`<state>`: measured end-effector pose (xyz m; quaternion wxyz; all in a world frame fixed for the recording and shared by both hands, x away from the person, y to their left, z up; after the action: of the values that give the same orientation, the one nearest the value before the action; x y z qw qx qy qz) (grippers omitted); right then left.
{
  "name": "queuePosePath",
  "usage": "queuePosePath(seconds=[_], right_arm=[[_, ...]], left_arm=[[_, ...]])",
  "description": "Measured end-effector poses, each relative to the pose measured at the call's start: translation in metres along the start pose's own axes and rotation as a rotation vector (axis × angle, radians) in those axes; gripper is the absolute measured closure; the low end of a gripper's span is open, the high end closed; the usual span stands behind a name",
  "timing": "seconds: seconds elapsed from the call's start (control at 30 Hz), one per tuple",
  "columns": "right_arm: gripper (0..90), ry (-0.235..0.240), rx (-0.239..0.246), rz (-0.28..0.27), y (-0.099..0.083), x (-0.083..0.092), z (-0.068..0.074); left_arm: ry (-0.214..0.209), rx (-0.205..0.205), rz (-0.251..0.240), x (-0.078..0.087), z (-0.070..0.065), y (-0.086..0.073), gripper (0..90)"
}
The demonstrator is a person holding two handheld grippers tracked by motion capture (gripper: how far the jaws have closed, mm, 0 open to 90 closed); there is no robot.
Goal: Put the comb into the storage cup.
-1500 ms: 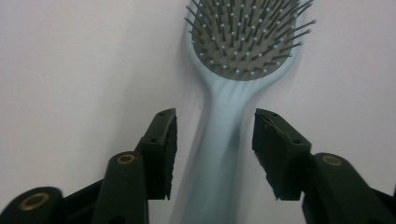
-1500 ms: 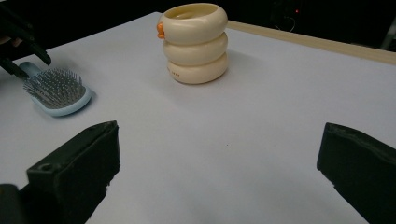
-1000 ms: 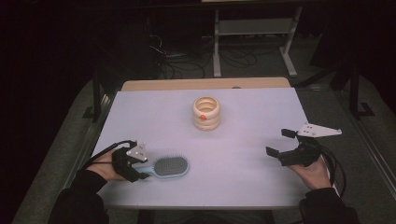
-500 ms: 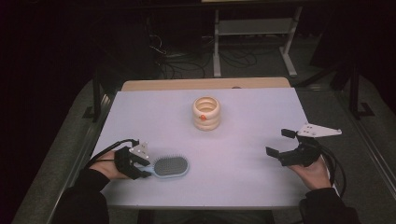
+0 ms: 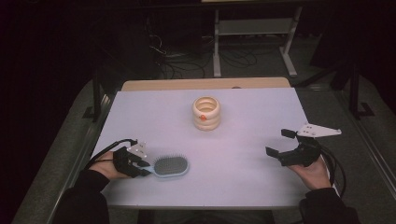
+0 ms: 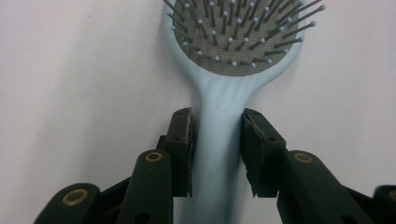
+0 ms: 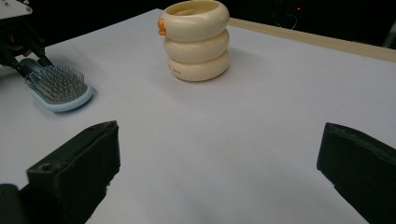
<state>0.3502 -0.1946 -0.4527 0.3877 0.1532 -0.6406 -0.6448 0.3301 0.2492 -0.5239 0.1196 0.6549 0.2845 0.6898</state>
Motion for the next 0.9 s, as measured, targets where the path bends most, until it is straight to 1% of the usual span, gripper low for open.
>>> queuePosePath(seconds=[0.13,0.47,0.53,0.67,0.77,0.83,0.9], right_arm=[[0.0,0.001,0.0,-0.002,0.0,0.0,0.0],[0.0,0.005,0.001,-0.002,0.0,0.0,0.0],[0.0,0.007,-0.002,0.0,0.0,0.0,0.001],[0.0,0.007,-0.002,0.005,0.0,0.0,0.001],[0.0,0.006,0.001,-0.001,0.0,0.0,0.001],[0.0,0.006,0.0,-0.003,0.001,0.0,0.001],[0.0,0.006,0.0,-0.003,0.001,0.0,0.001]], left_arm=[[0.008,-0.005,0.0,0.0,-0.001,0.0,66.7],[0.002,-0.008,0.006,0.0,-0.002,0.001,69.0],[0.011,-0.012,0.01,0.0,-0.002,0.002,69.2],[0.011,-0.003,0.003,0.002,-0.002,0.003,69.4],[0.038,-0.013,-0.02,0.006,-0.001,0.005,69.5],[0.043,-0.02,-0.038,0.008,-0.001,0.007,69.6],[0.057,-0.023,-0.04,0.01,0.0,0.008,69.6]])
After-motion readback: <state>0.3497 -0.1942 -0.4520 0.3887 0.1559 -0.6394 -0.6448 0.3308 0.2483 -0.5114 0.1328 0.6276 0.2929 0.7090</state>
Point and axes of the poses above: each handheld gripper's, and its own axes: x roughly backward along the jaws, y roughly out of its top, z roughly to its left, the point moved 9 cm from there along -x, roughly forward along the jaws, and after that the axes turned 8 degrees about -z, right-handed, at the moved point
